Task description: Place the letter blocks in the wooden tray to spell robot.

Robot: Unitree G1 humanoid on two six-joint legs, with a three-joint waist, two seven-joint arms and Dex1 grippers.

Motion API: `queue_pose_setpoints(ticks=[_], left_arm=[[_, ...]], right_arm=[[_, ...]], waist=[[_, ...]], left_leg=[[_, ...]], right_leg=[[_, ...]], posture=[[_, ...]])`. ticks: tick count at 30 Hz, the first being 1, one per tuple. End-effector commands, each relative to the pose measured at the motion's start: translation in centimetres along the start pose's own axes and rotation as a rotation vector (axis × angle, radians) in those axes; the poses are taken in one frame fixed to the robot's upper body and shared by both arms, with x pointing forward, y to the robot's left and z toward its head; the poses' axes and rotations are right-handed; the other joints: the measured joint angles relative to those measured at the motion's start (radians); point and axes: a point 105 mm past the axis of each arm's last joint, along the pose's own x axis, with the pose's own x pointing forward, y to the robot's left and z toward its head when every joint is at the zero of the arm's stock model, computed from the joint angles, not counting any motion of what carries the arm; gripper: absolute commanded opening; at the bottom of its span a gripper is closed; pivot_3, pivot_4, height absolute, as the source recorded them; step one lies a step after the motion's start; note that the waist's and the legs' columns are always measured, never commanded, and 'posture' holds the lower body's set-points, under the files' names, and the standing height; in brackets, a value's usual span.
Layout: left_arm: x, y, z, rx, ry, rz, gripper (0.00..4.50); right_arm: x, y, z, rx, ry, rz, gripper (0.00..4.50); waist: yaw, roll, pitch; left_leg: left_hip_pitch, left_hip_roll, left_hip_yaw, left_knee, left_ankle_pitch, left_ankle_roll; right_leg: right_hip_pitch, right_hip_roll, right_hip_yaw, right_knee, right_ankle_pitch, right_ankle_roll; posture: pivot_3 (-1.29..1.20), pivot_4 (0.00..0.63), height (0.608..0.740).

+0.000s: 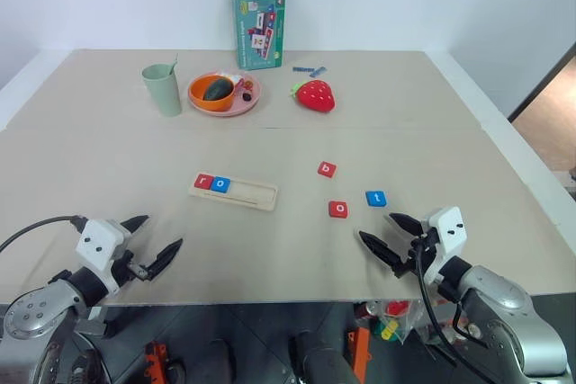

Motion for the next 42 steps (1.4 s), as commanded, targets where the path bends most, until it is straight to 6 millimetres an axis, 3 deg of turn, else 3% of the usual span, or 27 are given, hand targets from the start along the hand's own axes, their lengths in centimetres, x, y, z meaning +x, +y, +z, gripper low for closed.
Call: queue_pose_setpoints(ticks=[1,6,16,21,25,36,42], left_arm=[[0.4,0.2,1.0,0.021,-0.054,-0.035,4.5],[1.7,-0.3,1.5,-0.013,-0.092,-0.11,4.5],[1.9,-0.7,1.3,-0.03,-0.084,-0.186,4.5],[2.3,0.9,2.5,0.108,-0.075,-0.22,4.5],[4.5,0.3,4.0,0.324,-0.025,-0.466,4.5],[10.9,-1.7,7.0,0.47,0.018,-0.87,4.5],[13.4,-2.7,8.6,0.523,0.069,-1.015,4.5]], right_arm=[[-0.4,0.1,1.3,0.009,-0.034,0.047,4.48],[-1.2,0.9,1.8,0.028,-0.029,0.151,4.48],[-1.4,1.1,1.8,-0.033,-0.02,0.18,4.48],[-0.7,2.0,3.2,-0.115,-0.083,0.231,4.48],[1.3,4.1,5.4,-0.166,-0.156,0.332,4.48],[4.6,8.2,8.2,-0.233,-0.218,0.546,4.48],[5.3,8.9,8.5,-0.269,-0.228,0.577,4.48]], waist=[[0.0,0.0,0.0],[0.002,0.0,0.0],[0.0,0.0,0.0],[0.0,-0.001,0.0],[0.0,0.0,0.001],[0.005,0.0,0.001],[0.006,0.0,0.001]], left_leg=[[0.0,0.0,0.0,0.0,0.0,0.0],[0.0,0.0,0.001,0.001,0.001,0.001],[0.0,0.0,0.001,0.0,0.001,0.001],[0.001,0.0,0.001,0.001,0.001,0.001],[0.001,0.0,0.0,0.001,0.002,0.002],[-0.008,-0.001,-0.003,0.001,0.001,0.003],[-0.011,-0.002,-0.011,0.002,0.001,0.004]], right_leg=[[0.0,0.0,0.0,0.0,0.0,0.0],[0.002,0.0,0.0,0.0,0.0,0.0],[0.001,0.0,-0.001,0.0,0.0,0.0],[0.001,0.0,-0.001,0.001,0.0,0.0],[0.0,0.001,-0.001,0.001,0.002,-0.002],[-0.005,0.002,-0.004,0.003,0.004,0.009],[-0.005,0.003,-0.01,0.004,0.003,0.008]], posture=[[0.0,0.15,0.74],[0.0,0.15,0.74],[0.0,0.15,0.74],[0.0,0.15,0.74],[0.0,0.15,0.74],[0.0,0.15,0.74],[0.0,0.15,0.74]])
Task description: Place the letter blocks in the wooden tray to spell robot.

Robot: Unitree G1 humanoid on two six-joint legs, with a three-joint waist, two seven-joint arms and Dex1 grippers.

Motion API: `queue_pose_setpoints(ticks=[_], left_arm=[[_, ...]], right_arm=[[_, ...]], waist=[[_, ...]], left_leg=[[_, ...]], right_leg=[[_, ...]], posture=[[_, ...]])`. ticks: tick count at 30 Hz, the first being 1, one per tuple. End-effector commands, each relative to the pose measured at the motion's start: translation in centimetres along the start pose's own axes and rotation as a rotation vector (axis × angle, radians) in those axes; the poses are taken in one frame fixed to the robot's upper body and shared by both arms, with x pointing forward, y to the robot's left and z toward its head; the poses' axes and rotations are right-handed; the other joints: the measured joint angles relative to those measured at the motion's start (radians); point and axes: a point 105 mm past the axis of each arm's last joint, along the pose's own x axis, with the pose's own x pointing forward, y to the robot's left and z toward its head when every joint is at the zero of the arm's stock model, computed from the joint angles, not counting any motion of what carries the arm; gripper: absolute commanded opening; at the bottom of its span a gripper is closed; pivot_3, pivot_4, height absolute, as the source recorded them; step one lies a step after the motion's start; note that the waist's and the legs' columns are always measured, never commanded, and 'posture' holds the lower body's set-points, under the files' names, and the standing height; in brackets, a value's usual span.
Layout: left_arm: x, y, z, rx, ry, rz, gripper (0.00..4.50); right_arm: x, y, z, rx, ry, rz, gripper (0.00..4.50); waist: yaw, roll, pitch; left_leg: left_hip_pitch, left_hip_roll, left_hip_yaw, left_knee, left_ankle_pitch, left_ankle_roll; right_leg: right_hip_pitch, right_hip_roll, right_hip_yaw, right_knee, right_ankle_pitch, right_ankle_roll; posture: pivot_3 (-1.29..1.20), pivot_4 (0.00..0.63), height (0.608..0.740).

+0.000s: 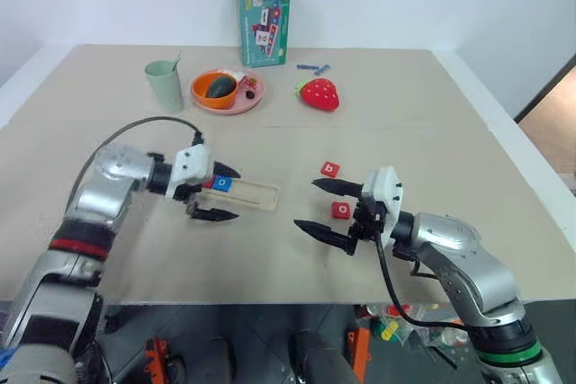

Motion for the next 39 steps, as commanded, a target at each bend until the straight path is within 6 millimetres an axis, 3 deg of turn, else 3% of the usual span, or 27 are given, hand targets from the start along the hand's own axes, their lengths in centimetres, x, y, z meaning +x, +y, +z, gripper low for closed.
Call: queue_pose_setpoints(ticks=[1,7,19,31,39], left_arm=[[0.4,1.0,0.7,0.015,0.023,-0.058,4.5],[1.4,1.9,0.9,-0.112,0.035,-0.125,4.5],[3.2,1.2,-0.7,-0.11,0.13,-0.21,4.5],[3.8,0.4,-2.3,-0.142,0.198,-0.247,0.56],[4.7,0.9,-1.6,-0.139,0.232,-0.211,0.52]], right_arm=[[0.5,0.1,0.9,-0.039,-0.029,0.012,4.48],[0.7,0.3,0.6,-0.035,-0.033,-0.011,4.48],[0.2,0.9,-0.4,-0.012,-0.019,-0.044,4.48],[0.0,1.2,-2.0,0.001,-0.001,-0.041,4.5],[-0.1,1.1,-2.2,-0.002,0.001,-0.041,4.5]], waist=[[0.0,0.0,0.0],[-0.002,0.0,0.0],[-0.001,0.0,0.0],[-0.001,0.0,0.0],[0.0,0.0,0.0]], left_leg=[[-0.001,0.0,-0.001,0.0,0.0,0.0],[-0.001,0.0,-0.003,0.002,0.0,0.0],[-0.002,0.0,-0.006,0.003,0.0,0.0],[0.002,0.0,-0.007,0.004,0.0,0.0],[0.004,0.0,-0.008,0.005,0.001,0.0]], right_leg=[[-0.001,0.0,0.0,0.001,0.0,0.0],[-0.001,0.001,-0.002,0.003,0.0,-0.001],[0.0,0.001,-0.005,0.003,0.0,-0.001],[0.005,0.001,-0.006,0.004,0.0,-0.002],[0.008,0.001,-0.006,0.004,0.0,-0.002]], posture=[[0.0,0.15,0.74],[0.0,0.15,0.74],[0.0,0.15,0.74],[0.0,0.15,0.74],[0.0,0.15,0.74]])
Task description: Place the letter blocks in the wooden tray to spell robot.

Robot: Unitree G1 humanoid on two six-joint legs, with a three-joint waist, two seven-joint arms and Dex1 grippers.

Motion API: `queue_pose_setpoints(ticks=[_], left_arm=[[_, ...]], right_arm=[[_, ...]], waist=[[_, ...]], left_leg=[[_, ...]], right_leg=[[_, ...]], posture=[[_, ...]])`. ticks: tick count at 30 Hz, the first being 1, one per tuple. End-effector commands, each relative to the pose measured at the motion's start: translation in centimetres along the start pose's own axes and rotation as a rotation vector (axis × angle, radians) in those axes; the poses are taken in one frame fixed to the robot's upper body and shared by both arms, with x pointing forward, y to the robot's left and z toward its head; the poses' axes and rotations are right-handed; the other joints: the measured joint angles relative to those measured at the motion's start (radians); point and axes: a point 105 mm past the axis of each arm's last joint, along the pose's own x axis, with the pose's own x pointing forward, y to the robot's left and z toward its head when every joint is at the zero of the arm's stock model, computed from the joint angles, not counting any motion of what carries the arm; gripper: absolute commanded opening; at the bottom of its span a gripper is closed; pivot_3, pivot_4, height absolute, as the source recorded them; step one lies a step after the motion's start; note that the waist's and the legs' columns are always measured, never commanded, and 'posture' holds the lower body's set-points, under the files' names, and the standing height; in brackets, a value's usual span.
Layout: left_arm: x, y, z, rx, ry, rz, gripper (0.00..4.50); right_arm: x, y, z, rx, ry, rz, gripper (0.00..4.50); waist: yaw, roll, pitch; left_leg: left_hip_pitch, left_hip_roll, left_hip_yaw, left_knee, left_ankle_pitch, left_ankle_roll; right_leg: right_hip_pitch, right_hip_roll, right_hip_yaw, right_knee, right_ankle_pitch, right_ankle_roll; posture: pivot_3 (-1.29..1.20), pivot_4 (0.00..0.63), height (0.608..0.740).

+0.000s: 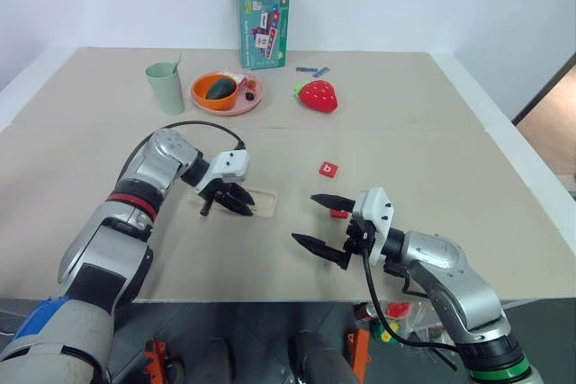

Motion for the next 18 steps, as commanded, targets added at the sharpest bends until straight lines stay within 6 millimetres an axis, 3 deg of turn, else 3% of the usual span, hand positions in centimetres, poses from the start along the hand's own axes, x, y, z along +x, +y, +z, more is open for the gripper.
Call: queue_pose_setpoints(ticks=[1,8,18], left_arm=[[0.6,0.2,0.3,-0.031,0.033,0.015,0.52],[2.5,0.2,3.0,-0.106,0.033,0.069,0.52],[4.9,-0.2,4.4,-0.176,0.058,0.136,0.52]], right_arm=[[0.0,0.1,0.5,-0.025,-0.02,0.005,4.5],[0.2,0.2,0.4,-0.026,-0.025,0.012,4.5],[0.1,0.1,0.3,-0.027,-0.019,0.012,4.5]], waist=[[0.001,0.0,0.0],[0.004,0.0,0.0],[0.003,0.0,0.0]], left_leg=[[0.0,0.0,0.0,0.0,0.0,0.0],[-0.001,-0.001,-0.001,0.002,0.0,0.0],[-0.001,-0.001,-0.002,0.002,0.0,0.0]], right_leg=[[0.0,0.0,0.0,0.0,0.0,0.0],[0.002,0.0,0.001,0.0,0.0,0.001],[0.001,0.0,0.0,0.0,0.0,0.001]], posture=[[0.0,0.15,0.74],[0.0,0.15,0.74],[0.0,0.15,0.74]])
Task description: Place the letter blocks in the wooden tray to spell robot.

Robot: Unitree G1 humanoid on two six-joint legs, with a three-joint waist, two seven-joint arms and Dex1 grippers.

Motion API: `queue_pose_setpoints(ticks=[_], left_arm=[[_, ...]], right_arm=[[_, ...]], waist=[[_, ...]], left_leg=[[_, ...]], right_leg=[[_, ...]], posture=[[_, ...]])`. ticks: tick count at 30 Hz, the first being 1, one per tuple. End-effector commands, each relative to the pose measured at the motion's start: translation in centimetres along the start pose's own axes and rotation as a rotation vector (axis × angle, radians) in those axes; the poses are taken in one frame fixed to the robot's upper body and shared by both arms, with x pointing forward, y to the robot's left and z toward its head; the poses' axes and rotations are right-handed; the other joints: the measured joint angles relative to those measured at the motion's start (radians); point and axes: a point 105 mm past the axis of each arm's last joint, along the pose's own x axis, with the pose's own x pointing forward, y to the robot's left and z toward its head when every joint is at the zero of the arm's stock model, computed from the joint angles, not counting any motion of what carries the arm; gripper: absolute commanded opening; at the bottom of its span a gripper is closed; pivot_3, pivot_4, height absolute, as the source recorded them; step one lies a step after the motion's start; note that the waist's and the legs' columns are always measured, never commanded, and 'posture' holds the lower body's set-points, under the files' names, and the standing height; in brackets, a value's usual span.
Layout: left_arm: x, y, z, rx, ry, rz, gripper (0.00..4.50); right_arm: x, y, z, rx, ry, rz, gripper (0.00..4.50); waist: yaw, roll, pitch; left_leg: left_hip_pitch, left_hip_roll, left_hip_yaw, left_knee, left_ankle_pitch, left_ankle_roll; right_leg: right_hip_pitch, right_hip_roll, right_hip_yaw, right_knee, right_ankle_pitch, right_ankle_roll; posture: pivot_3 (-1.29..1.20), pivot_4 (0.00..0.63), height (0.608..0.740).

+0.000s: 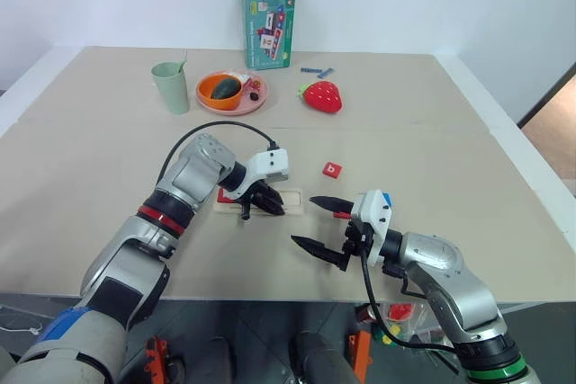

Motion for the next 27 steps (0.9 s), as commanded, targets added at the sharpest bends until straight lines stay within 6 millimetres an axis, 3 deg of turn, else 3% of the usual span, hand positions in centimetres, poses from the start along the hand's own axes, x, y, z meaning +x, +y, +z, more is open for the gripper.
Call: queue_pose_setpoints(ticks=[1,8,16,21,23,27], left_arm=[[0.9,-0.3,0.0,-0.013,0.032,0.028,0.52],[1.1,-1.8,0.0,0.042,0.03,-0.039,0.52],[0.6,-1.9,-1.7,0.082,0.074,-0.051,0.52],[0.8,-1.8,-1.7,0.078,0.055,-0.042,0.52],[0.5,-1.6,-1.4,0.082,0.036,-0.03,1.56],[-0.7,-1.3,-0.2,0.077,-0.033,-0.011,2.91]], right_arm=[[0.0,0.0,0.7,-0.026,-0.023,0.007,4.5],[-0.1,-0.1,0.6,-0.024,-0.019,0.003,4.5],[-0.4,-0.3,0.4,-0.028,-0.006,-0.002,4.5],[-0.4,-0.3,0.3,-0.026,-0.004,-0.002,4.5],[-0.4,-0.4,0.4,-0.025,-0.004,-0.005,4.5],[-1.0,-1.4,0.9,-0.016,-0.021,-0.042,4.5]], waist=[[0.0,0.0,0.0],[0.001,0.0,0.0],[-0.002,0.001,0.0],[-0.002,0.001,-0.001],[-0.002,0.001,-0.001],[-0.002,0.001,-0.001]], left_leg=[[0.0,0.0,0.0,0.0,0.0,0.0],[0.0,0.0,0.0,0.0,0.0,0.0],[0.001,0.0,0.0,-0.001,0.0,0.0],[0.002,0.0,0.0,-0.001,0.0,0.0],[0.002,0.0,0.0,-0.001,0.0,0.0],[0.002,0.0,0.0,0.0,0.0,0.0]], right_leg=[[0.0,0.0,0.0,0.0,0.0,0.0],[0.001,0.0,0.0,0.0,0.0,0.0],[0.0,0.0,0.0,0.0,0.0,0.0],[0.001,0.0,0.0,0.0,0.0,0.0],[0.001,0.0,0.0,0.0,0.0,0.0],[0.001,0.0,0.0,0.0,0.0,0.0]], posture=[[0.0,0.15,0.74],[0.0,0.15,0.74],[0.0,0.15,0.74],[0.0,0.15,0.74],[0.0,0.15,0.74],[0.0,0.15,0.74]])
